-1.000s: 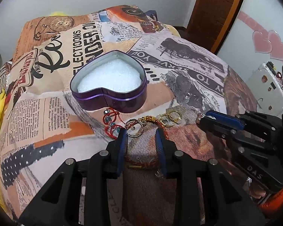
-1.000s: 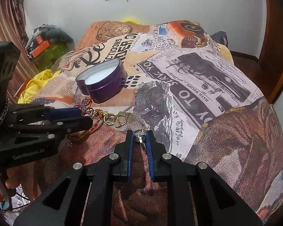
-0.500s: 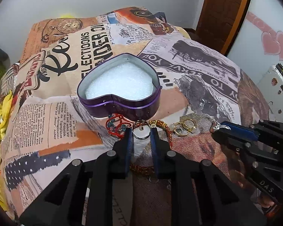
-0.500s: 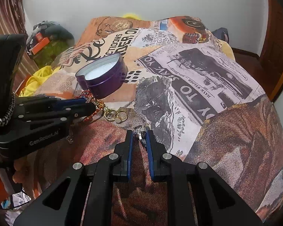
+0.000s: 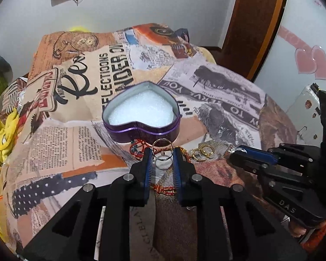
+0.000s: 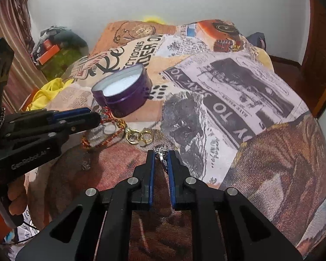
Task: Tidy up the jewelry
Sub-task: 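Carry the ring with the left tool into the heart tin while the right tool carries the earring there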
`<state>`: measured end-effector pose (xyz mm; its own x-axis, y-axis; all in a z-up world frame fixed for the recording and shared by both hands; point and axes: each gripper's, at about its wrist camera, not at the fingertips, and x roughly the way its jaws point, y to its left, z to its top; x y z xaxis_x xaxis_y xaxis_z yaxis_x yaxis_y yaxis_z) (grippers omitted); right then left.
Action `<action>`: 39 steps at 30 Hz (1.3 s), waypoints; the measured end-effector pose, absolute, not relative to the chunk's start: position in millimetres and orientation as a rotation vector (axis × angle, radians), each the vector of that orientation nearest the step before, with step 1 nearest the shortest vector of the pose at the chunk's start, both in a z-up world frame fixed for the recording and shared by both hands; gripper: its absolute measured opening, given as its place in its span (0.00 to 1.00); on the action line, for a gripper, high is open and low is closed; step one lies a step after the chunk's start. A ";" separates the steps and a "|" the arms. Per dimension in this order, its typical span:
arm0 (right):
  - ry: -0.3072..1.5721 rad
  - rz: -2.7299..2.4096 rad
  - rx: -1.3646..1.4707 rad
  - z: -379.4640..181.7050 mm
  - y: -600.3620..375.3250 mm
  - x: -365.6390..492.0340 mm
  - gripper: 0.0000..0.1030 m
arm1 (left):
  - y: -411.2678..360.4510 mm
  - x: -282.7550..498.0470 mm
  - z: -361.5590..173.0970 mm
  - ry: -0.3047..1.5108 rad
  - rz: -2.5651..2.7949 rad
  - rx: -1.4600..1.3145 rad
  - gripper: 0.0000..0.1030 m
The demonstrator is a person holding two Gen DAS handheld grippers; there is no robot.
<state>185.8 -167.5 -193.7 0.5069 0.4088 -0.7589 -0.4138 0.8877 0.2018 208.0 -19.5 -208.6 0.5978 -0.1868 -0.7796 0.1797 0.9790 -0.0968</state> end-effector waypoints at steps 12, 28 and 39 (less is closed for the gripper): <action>0.816 0.506 -0.019 -159.1 -153.9 191.0 0.10 | 0.2 201.3 -178.5 0.822 -0.205 -0.044 0.18; 0.736 0.532 -0.027 -137.1 -125.6 214.8 0.10 | 27.6 213.5 -168.2 0.770 -0.164 -0.067 0.18; 0.756 0.557 -0.009 -141.1 -108.9 242.1 0.10 | 33.3 235.0 -182.7 0.805 -0.168 -0.066 0.18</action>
